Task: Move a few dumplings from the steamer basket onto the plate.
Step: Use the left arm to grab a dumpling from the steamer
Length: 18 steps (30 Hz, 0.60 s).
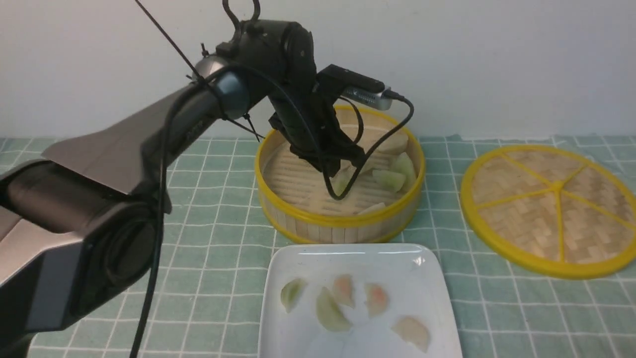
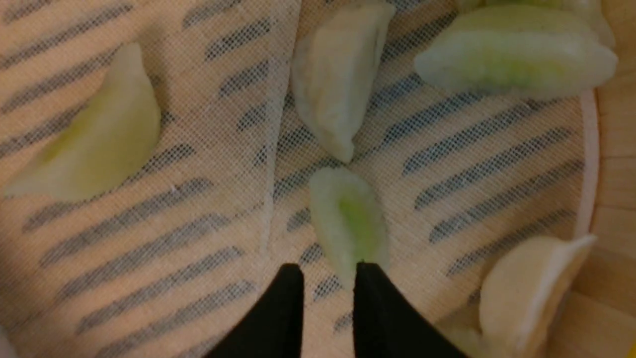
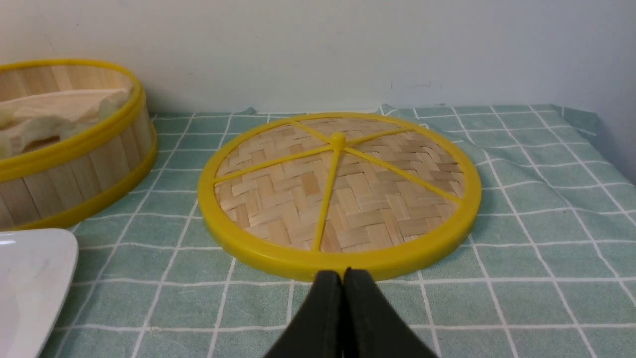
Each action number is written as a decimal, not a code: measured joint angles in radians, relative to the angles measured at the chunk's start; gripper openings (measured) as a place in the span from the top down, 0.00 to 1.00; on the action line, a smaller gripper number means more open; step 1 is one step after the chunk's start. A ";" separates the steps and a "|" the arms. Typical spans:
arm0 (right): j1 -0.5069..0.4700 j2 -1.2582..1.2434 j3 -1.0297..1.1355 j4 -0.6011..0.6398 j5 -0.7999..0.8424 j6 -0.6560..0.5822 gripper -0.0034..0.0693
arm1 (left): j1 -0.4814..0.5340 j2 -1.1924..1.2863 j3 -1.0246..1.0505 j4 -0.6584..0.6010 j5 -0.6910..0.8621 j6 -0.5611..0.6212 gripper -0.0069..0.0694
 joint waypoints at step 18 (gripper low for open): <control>0.000 0.000 0.000 0.001 0.000 0.000 0.97 | -0.039 0.089 -0.007 0.066 -0.073 0.001 0.66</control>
